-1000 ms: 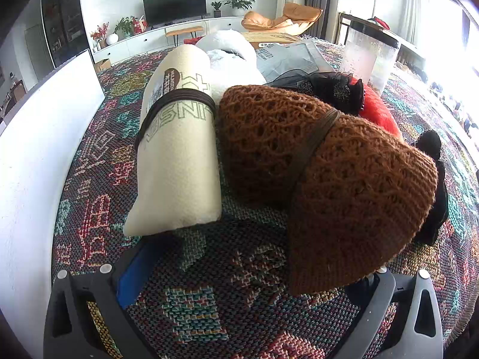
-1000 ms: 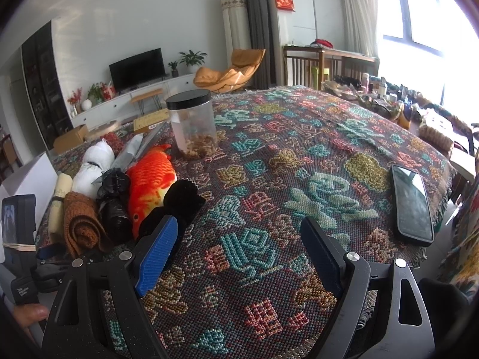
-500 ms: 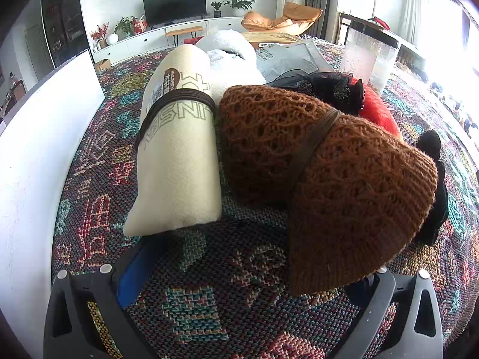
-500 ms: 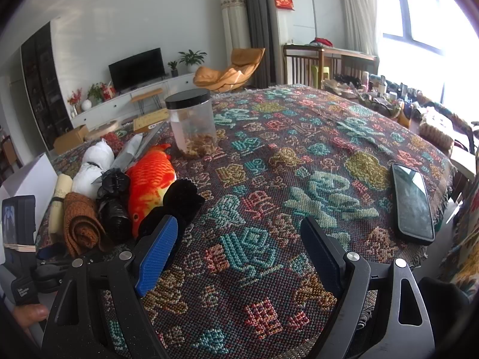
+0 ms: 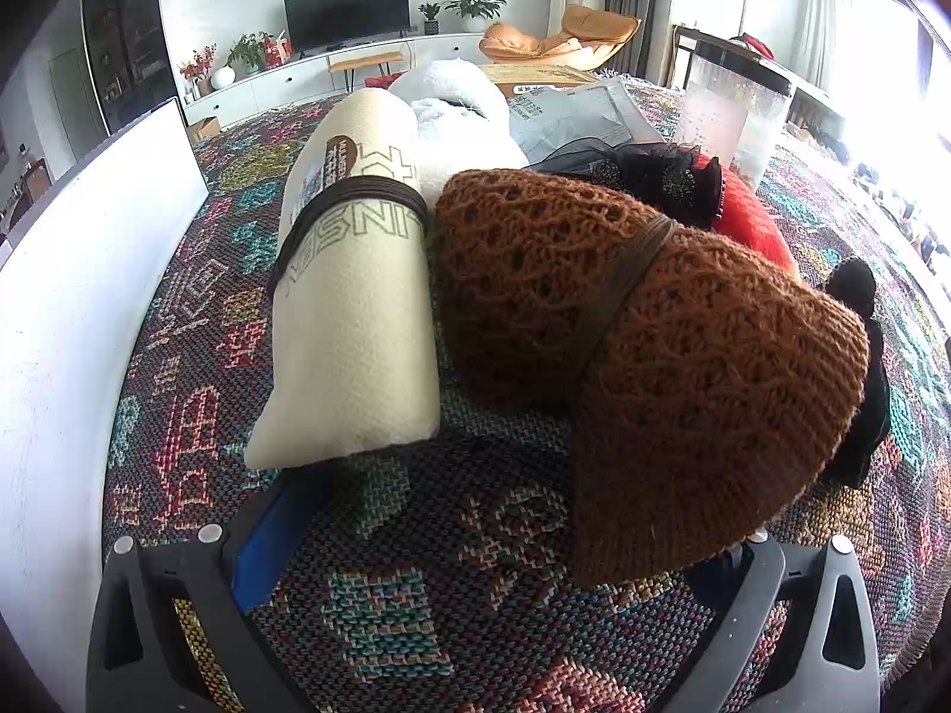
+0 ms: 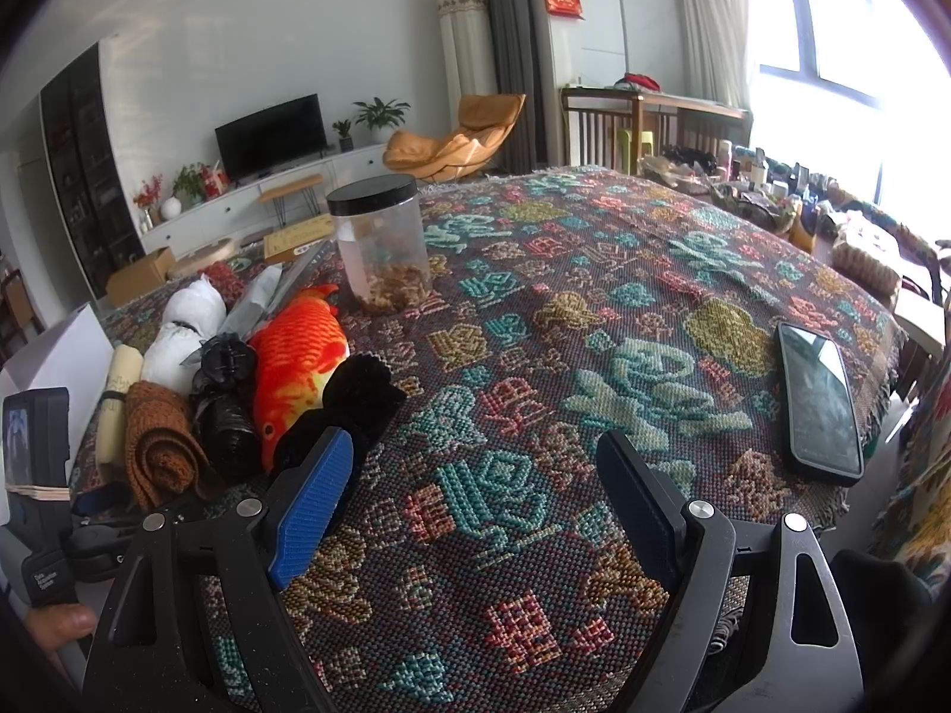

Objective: Organize soft objects
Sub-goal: 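Move the left tool onto the cream rolled pillow with the strap, then grasp and lift the cream pillow with the left tool while the right tool grasps the black fuzzy item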

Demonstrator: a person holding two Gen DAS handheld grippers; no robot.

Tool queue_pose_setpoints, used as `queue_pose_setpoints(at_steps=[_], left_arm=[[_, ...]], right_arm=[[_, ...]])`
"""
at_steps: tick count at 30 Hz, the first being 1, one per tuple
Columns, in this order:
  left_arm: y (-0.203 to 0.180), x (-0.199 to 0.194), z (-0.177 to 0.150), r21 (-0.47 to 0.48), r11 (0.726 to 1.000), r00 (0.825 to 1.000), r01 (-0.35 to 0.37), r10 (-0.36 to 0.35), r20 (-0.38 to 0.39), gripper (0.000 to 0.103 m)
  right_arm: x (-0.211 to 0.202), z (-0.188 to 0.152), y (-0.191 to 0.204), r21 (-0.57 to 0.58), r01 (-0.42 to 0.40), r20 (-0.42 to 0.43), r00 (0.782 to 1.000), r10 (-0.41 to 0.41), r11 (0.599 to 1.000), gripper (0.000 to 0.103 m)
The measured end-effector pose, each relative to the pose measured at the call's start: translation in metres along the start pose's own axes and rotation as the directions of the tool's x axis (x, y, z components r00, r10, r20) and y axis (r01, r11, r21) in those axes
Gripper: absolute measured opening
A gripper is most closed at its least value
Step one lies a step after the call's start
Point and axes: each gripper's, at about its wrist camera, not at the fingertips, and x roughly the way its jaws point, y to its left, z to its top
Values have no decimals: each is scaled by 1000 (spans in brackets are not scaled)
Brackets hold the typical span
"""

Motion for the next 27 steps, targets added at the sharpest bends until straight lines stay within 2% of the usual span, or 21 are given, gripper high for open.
queue_pose_setpoints(at_steps=[10, 13, 17, 20, 23, 25, 27], left_arm=[[-3, -4, -4, 3, 1000, 1000, -8, 8, -9, 103], [-2, -17, -20, 56, 998, 1000, 25, -24, -16, 103], [11, -36, -39, 69, 995, 996, 72, -68, -54, 103], [31, -50, -43, -20, 991, 991, 131, -131, -36, 103], [60, -63, -27, -168, 967, 982, 191, -187, 37, 103], [76, -64, -10, -247, 944, 976, 218, -208, 65, 103], [84, -56, 10, -279, 929, 970, 245, -235, 67, 103]], right_arm=[[0, -1, -1, 1, -2, -1, 1000, 2, 1000, 87], [1, -2, 0, 1, -2, -2, 1000, 2, 1000, 87], [2, -5, -1, 3, -2, -2, 1000, 2, 1000, 87], [3, -6, -1, 9, -5, -7, 1000, 5, 1000, 87], [3, -6, -3, 21, -18, -11, 1000, 18, 1000, 86], [0, -5, -10, 67, -89, 0, 996, 89, 994, 86], [-4, -5, -27, 158, -177, 28, 984, 175, 971, 86]])
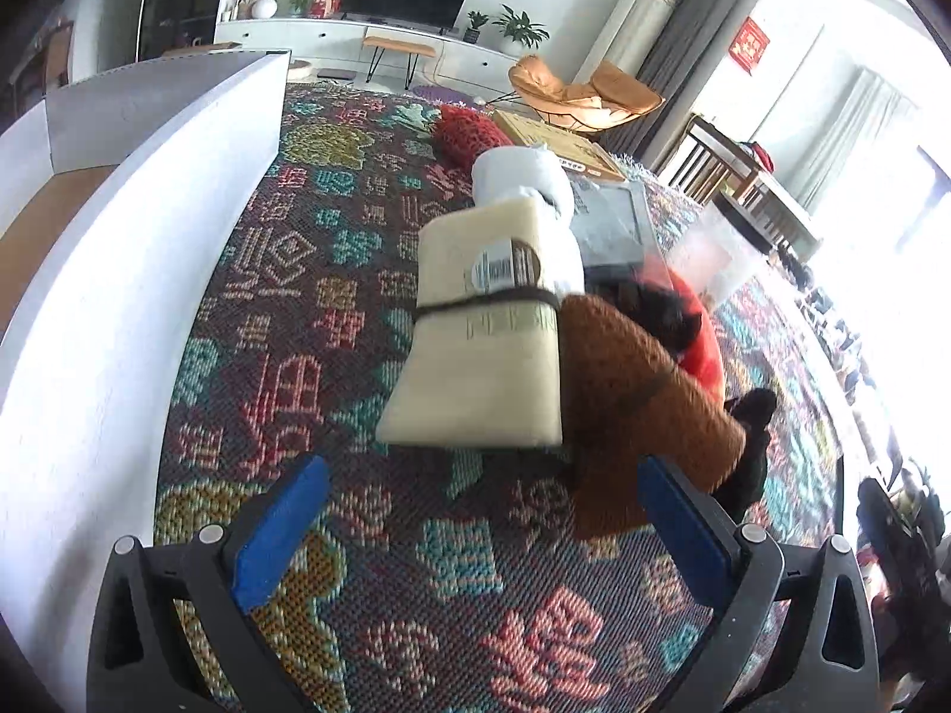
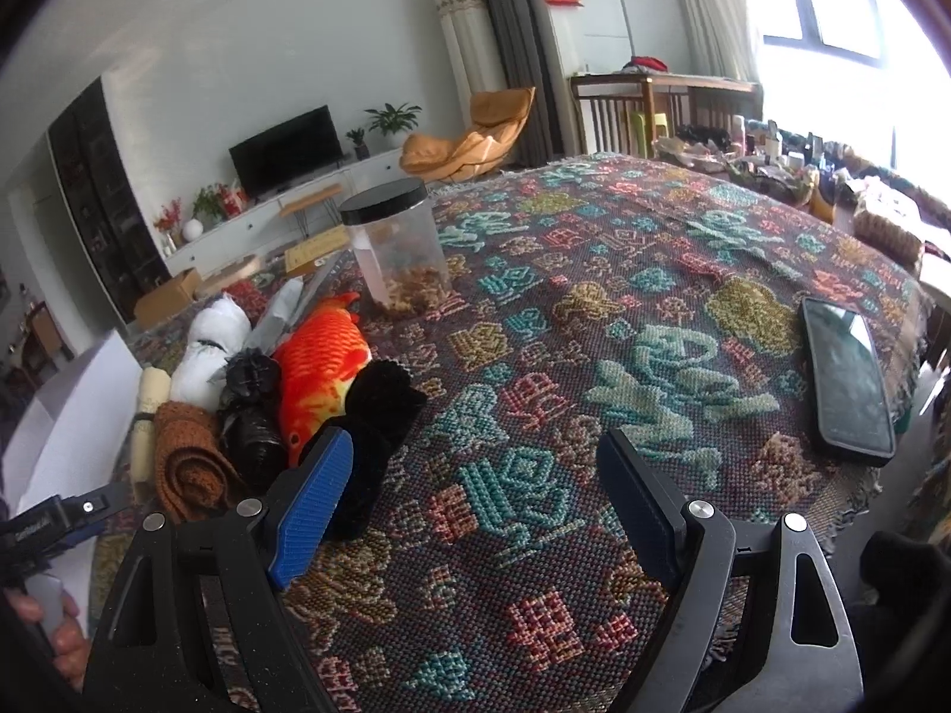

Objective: Organize soft objects
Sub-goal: 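Grasp and lift the cream pillow with the left tool while the right tool grasps the black fuzzy item, then carry both items over the white box and open both tools to drop them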

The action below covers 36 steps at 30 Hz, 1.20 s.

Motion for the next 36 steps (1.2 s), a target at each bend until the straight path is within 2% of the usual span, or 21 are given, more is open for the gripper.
queue_pose_setpoints(at_steps=[2, 3, 5, 8, 10, 12, 13, 14, 15, 18, 20, 23, 26, 28, 30, 32, 34, 36], left_arm=[[-1, 13, 15, 12, 1000, 999, 29, -28, -19, 103], [-3, 22, 20, 19, 999, 999, 30, -30, -36, 103], [-1, 39, 26, 18, 999, 998, 27, -26, -53, 103], [5, 56, 28, -51, 994, 993, 98, -101, -64, 103], [12, 61, 31, -109, 984, 987, 143, -150, -61, 103], [18, 61, 33, -153, 973, 982, 172, -182, -53, 103], [22, 61, 34, -175, 967, 980, 184, -195, -46, 101], [26, 60, 35, -193, 961, 977, 198, -209, -39, 87], [28, 58, 36, -198, 958, 975, 207, -218, -36, 62], [29, 50, 39, -155, 977, 988, 147, -154, -32, 48], [26, 41, 37, -135, 981, 989, 141, -145, -21, 44], [15, 17, 30, -104, 980, 986, 168, -167, 21, 44], [6, -20, 26, -76, 974, 976, 212, -207, 70, 44], [8, -48, 26, -66, 971, 970, 228, -221, 102, 44], [19, -79, 27, -64, 972, 968, 227, -217, 129, 44], [38, -112, 26, -58, 980, 971, 192, -181, 155, 44], [63, -143, 26, -54, 992, 978, 118, -107, 179, 44], [92, -170, 25, -62, 998, 982, 17, -5, 191, 45]], right_arm=[[5, 3, -13, 81, -39, -35, 998, 42, 996, 87], [15, 5, -16, 103, -69, -94, 992, 79, 992, 88], [37, 10, -8, 90, -128, -203, 968, 144, 988, 87], [70, 14, 27, -49, -176, -320, 935, 152, 983, 87], [95, 13, 50, -86, -232, -404, 897, 179, 969, 86], [118, 9, 63, -89, -251, -467, 865, 183, 964, 83], [124, 6, 66, -88, -249, -485, 857, 177, 965, 63], [128, 3, 63, -76, -239, -505, 846, 169, 968, 34], [125, 2, 59, -49, -234, -504, 845, 178, 971, 20], [101, 5, 43, -47, -211, -463, 871, 166, 976, 20], [84, 10, 30, -48, -192, -429, 890, 154, 980, 20], [63, 20, 7, -11, -166, -391, 908, 148, 986, 20], [50, 32, 3, -4, -167, -366, 918, 154, 986, 20], [44, 41, 15, -27, -193, -361, 917, 171, 981, 20], [36, 44, 42, -60, -247, -363, 908, 209, 967, 20], [27, 42, 82, -98, -326, -373, 888, 269, 940, 20], [16, 38, 129, -126, -424, -393, 851, 347, 897, 20], [6, 29, 179, -136, -528, -429, 794, 431, 838, 20]])
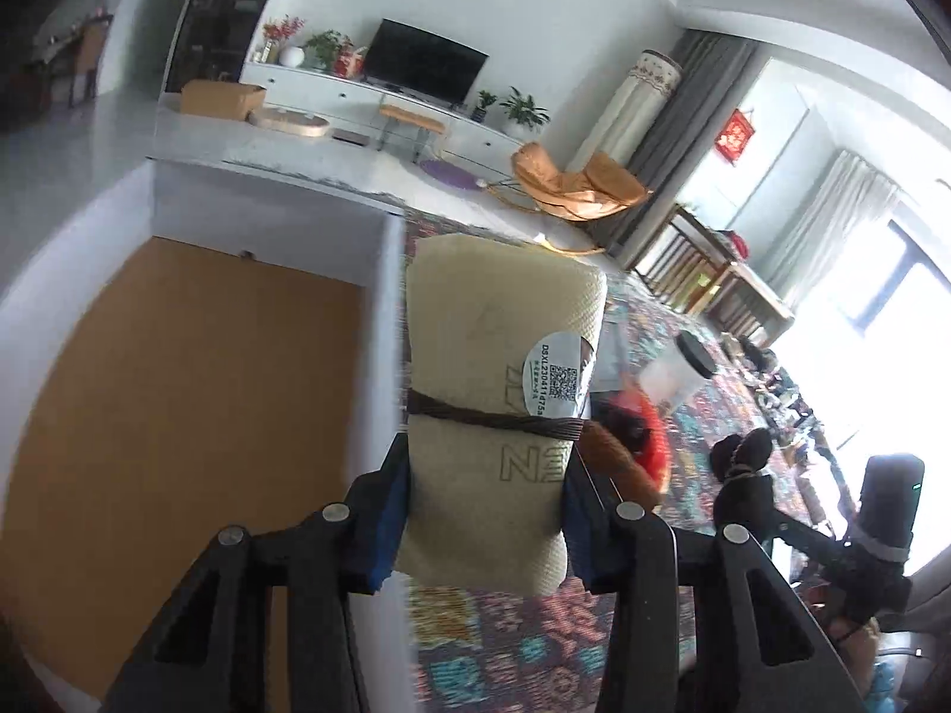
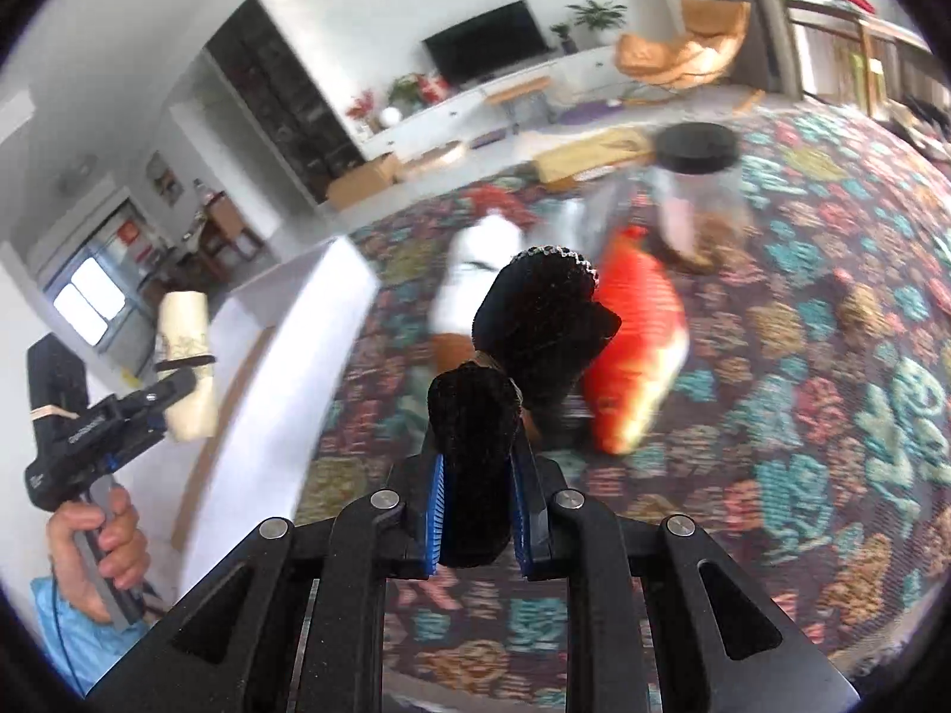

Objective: Organize soft objects
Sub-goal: 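Carry both items over the white box and open both tools to drop them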

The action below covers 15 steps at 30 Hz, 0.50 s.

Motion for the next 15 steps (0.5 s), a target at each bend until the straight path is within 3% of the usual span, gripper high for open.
queue_pose_setpoints(at_steps=[4, 7, 8, 11, 12, 13, 15], left_arm=[[60, -45, -2, -15, 981, 981, -195, 195, 16, 45], [98, -63, -11, -46, 952, 952, -304, 305, 7, 47], [108, -65, -16, -49, 937, 938, -346, 347, -4, 53], [135, -58, -33, -78, 880, 883, -468, 464, -67, 89], [140, -56, -37, -91, 866, 871, -491, 485, -82, 92], [144, -53, -40, -99, 859, 864, -503, 495, -94, 92], [144, -50, -42, -112, 862, 869, -494, 487, -87, 92]], right_arm=[[40, 10, 94, -96, -195, -81, 979, 188, 976, 20], [73, 7, 153, -147, -304, -162, 946, 280, 941, 21], [85, 3, 168, -150, -334, -195, 933, 303, 931, 21], [125, -13, 192, -158, -367, -317, 898, 305, 917, 51], [134, -16, 189, -145, -360, -339, 893, 296, 922, 73], [139, -18, 182, -134, -336, -343, 898, 275, 932, 72], [136, -20, 163, -151, -276, -311, 925, 220, 949, 72]])
